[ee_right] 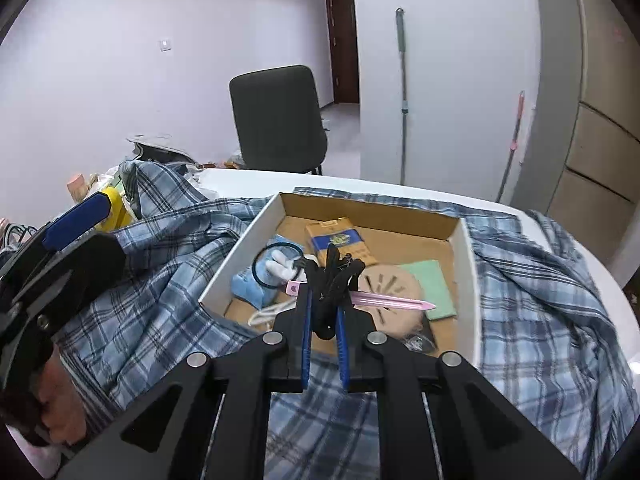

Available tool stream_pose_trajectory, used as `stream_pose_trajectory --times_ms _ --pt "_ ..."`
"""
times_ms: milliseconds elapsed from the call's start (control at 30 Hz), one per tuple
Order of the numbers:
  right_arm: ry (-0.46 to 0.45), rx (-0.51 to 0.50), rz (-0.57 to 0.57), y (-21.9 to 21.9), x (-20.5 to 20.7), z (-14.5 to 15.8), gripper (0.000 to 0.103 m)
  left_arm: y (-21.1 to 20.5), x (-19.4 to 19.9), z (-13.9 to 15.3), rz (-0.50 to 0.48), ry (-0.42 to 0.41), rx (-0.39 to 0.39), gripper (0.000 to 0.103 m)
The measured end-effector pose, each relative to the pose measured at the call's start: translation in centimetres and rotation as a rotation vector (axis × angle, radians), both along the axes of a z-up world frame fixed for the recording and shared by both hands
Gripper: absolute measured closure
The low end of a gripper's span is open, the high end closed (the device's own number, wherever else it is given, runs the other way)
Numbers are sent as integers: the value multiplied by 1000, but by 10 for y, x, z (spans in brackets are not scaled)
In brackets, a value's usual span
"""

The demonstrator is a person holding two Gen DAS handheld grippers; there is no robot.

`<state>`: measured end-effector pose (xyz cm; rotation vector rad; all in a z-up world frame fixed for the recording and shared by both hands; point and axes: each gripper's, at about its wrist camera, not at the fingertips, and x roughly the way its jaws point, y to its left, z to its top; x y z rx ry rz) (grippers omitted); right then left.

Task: Organize soft objects
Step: 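Lower the black cable into the box and open the right gripper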

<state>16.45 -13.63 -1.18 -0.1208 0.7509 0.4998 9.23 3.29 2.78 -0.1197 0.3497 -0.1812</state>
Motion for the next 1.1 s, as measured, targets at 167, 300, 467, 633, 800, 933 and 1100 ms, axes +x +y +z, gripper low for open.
stream_pose_trajectory --times_ms 167,300,467,633,800,933,1100 --pt "56 3 12 11 18 -21 93 9 10 -5 11 18 -24 12" --pt "118 16 16 13 29 -39 93 19 15 -14 24 42 -48 12" --pt "124 -31 28 17 26 -49 90 22 19 -23 31 71 -57 12" --pt "113 -25 -1 8 24 -44 43 18 16 -22 18 63 -50 12" --pt "80 -22 -29 -5 20 -28 43 15 8 -14 18 28 -30 12" --pt "22 -14 -63 -19 12 -9 42 14 3 -6 16 7 -30 12" --pt "-132 14 -81 -38 -15 24 34 12 -12 7 17 -45 -26 12"
